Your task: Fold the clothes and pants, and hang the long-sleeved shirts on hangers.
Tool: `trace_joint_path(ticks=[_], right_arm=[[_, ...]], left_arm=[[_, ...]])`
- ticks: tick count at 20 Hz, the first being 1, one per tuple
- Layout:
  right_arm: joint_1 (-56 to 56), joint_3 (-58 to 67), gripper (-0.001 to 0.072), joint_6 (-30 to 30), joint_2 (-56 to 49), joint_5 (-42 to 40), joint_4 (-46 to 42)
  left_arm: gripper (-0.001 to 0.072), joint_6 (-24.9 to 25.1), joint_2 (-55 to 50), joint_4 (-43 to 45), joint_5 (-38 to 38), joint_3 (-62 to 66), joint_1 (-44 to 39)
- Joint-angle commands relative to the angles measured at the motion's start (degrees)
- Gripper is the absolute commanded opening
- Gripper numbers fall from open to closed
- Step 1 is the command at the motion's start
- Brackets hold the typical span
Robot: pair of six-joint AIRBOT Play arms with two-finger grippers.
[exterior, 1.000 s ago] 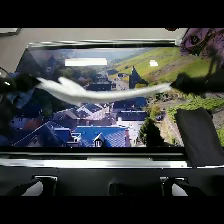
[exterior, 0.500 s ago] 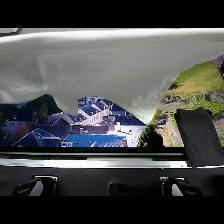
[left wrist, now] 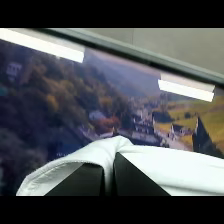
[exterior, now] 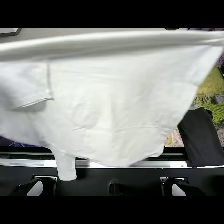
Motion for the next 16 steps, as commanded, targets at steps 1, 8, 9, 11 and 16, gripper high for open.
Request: trace_joint_path(ticks=[1,8,9,11,16], right_arm=[[-0.04,0.09,0.0032,-2.45,-17.35,2.23,2.69],[5.03,0.09,0.0033,-6.43,-47.76,16.5,5.03],[6.01,0.09,0.0033,-6.43,-49.86,17.64,4.94],[7.52,0.09,0.0034,-6.4,-52.59,19.28,4.63],[8.17,0.09,0.0154,-6.36,-52.04,16.46,3.93]], left_arm=[[0.0019,4.55,-16.13,-2.8,-0.79,-3.1,-1.6],[0.0019,6.64,-48.09,-2.84,10.14,-2.51,-8.52],[0.0019,6.64,-49.92,-2.84,11.54,-2.54,-9.14],[0.0021,6.64,-52.39,-2.84,13.55,-2.54,-10.14],[0.0412,6.4,-52.06,-3.06,11.43,-2.29,-9.42]])
